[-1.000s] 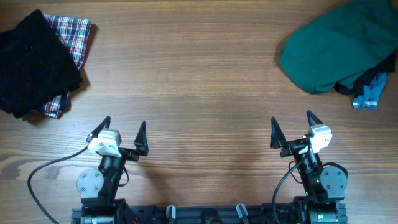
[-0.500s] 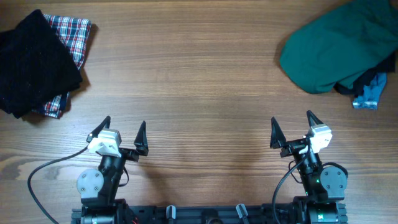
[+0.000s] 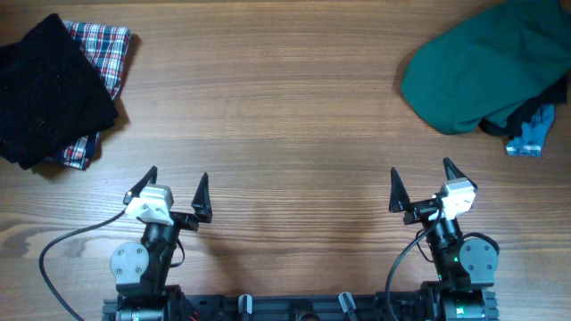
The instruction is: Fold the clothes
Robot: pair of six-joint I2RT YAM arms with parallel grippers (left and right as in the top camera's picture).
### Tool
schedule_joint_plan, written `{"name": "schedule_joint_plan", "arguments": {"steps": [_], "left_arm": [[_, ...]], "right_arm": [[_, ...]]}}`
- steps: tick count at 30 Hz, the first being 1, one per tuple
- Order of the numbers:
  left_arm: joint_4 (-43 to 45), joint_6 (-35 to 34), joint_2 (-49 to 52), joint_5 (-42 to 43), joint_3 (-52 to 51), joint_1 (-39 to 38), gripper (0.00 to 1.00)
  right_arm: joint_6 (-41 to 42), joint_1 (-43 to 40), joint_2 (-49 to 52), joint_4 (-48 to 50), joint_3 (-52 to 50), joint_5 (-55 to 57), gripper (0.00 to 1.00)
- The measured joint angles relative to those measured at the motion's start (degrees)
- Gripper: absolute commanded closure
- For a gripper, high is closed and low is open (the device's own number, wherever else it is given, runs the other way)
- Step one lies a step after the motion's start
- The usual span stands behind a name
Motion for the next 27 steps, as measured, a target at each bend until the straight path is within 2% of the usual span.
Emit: {"name": "schedule_joint_plan", "arguments": {"steps": [4,9,12,19,23,27], "left_arm": [[0.0,0.0,0.0,0.0,0.0,0.0,0.0],[0.0,0.0,0.0,0.6,0.0,0.0,0.0],[0.2,-0.7,0.0,2.0,0.0,0.0,0.0],[0.5,-10.5,0.0,6.8,0.0,0.0,0.0],[2.4,-15.2,0.0,9.4,0.0,0.0,0.0],[5.7,-16.7,0.0,13.1,-0.1,0.0,0.0]], "right_arm": [[-5.4,0.0,0.0,0.0,0.0,0.0,0.0],[-7.1,0.0,0.1,2.2,0.0,-1.9,0.0],[-7.1,0.0,0.2,6.3,0.0,-13.9,0.0],[-7.1,0.0,0.3,14.1,0.0,-41.6,0.0],[-6.1,0.0,0.3,22.2,0.0,-47.6,0.0],[2.3,0.0,0.3,23.5,0.0,-44.8,0.0]]}}
